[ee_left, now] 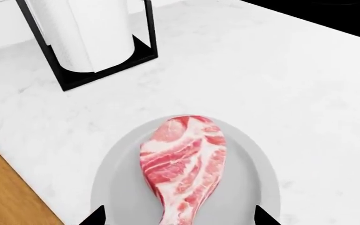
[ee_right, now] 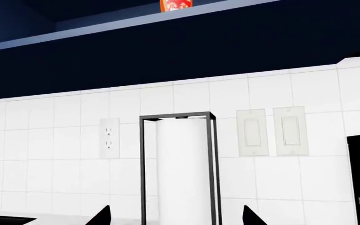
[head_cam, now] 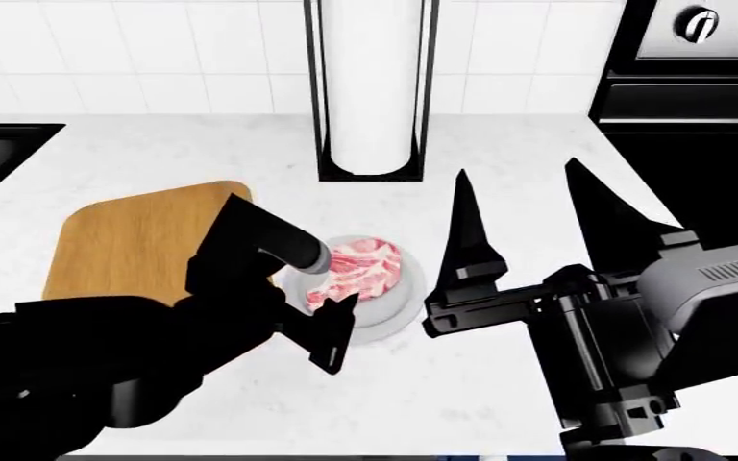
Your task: Pick the pork chop from the plate and place it on the cutting board. Then pick the condiment bottle from the cabinet and place it next to the cutting board.
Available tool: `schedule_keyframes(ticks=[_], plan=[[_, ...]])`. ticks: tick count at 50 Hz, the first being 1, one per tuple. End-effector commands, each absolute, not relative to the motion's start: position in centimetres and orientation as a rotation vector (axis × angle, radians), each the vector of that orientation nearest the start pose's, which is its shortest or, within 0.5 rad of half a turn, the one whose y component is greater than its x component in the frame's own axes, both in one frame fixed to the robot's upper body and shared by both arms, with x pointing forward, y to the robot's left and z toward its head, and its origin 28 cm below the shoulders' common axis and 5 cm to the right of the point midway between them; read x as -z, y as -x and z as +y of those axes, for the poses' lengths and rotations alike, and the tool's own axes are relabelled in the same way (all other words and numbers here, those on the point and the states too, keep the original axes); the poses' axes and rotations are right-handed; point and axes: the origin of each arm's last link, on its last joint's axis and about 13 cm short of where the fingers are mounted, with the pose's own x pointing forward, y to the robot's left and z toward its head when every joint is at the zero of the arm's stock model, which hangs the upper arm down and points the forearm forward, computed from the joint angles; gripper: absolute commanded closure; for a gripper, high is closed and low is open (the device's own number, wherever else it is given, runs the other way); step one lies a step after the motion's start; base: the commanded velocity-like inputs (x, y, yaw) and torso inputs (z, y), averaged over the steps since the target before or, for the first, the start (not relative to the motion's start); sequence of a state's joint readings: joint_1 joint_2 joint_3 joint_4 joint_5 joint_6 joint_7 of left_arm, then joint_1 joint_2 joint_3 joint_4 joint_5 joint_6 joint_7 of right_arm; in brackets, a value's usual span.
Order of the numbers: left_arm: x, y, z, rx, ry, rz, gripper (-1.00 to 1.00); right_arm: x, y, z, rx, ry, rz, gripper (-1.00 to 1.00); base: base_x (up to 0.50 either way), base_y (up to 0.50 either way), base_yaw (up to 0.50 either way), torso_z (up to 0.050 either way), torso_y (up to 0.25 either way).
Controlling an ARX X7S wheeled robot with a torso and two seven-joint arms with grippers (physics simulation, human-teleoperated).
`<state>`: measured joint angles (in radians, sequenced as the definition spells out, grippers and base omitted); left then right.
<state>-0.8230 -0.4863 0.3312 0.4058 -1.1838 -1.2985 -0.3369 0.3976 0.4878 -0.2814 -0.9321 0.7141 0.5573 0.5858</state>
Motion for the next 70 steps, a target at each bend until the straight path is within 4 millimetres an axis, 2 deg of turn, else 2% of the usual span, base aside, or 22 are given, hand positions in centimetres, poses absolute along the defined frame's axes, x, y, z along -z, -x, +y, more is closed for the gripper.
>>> schedule_keyframes(ticks=[1, 17, 54, 55, 70], plan=[[-19.8, -26.0, 20.9, 0.571, -0.172, 0.401, -1.0, -21.0, -18.2, -8.1, -0.232, -0.098, -0.447, -1.0, 0.0, 0.0, 0.0, 0.0, 0.0], [-18.6, -26.7, 20.6, 0.564, -0.206, 0.446, -1.0, -21.1, -18.3, -8.1, -0.23, -0.1, -0.445, -1.0, 0.0, 0.0, 0.0, 0.0, 0.0], [-17.6, -27.0, 20.4, 0.55, -0.287, 0.462, -1.0, -21.1, -18.2, -8.1, -0.226, -0.1, -0.445, -1.0, 0.0, 0.0, 0.0, 0.0, 0.0], [-17.6, -27.0, 20.5, 0.551, -0.287, 0.461, 1.0, -21.1, -18.2, -8.1, -0.226, -0.1, -0.444, -1.0, 0.0, 0.0, 0.0, 0.0, 0.0], [-17.7, -26.9, 20.5, 0.551, -0.285, 0.452, 1.0, -21.1, -18.2, -8.1, -0.228, -0.099, -0.445, -1.0, 0.0, 0.0, 0.0, 0.0, 0.0]])
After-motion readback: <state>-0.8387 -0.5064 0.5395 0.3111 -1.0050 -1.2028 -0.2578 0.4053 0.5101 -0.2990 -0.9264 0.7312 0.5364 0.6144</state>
